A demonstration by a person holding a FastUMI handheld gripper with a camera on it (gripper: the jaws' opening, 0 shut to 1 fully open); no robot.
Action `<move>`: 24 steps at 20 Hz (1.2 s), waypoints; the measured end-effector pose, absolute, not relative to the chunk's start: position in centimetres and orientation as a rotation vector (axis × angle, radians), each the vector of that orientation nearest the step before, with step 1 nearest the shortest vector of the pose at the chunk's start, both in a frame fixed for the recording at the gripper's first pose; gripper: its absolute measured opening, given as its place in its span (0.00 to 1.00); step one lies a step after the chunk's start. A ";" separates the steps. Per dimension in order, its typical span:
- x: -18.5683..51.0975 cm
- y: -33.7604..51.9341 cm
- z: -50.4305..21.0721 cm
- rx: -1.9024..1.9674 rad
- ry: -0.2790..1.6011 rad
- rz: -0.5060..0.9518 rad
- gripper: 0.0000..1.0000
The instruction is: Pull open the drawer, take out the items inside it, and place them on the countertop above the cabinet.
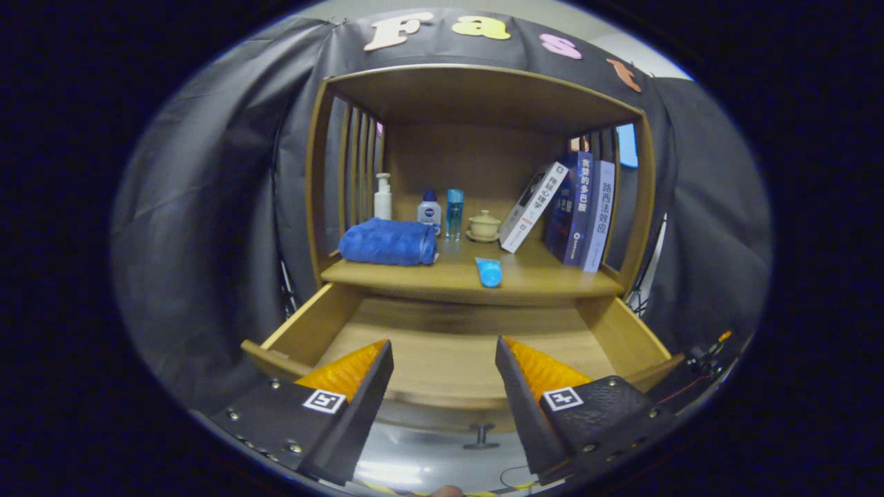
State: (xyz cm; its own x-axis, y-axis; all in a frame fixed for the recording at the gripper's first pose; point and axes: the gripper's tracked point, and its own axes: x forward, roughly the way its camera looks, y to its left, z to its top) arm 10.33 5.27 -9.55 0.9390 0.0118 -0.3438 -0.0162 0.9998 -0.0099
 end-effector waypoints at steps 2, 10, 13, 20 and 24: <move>8.7 4.9 -10.7 -0.012 0.360 0.011 0.91; 8.3 2.8 -14.9 0.061 0.417 -0.016 0.93; 8.2 2.3 -14.8 0.059 0.389 -0.018 0.93; 9.4 2.2 -15.3 0.017 0.402 -0.046 0.94; 10.7 1.7 -15.2 0.027 0.392 -0.030 0.95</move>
State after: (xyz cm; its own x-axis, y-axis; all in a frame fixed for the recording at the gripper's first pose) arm 10.71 1.70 -15.16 0.9238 -0.0243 -0.3821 0.0347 0.9992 0.0201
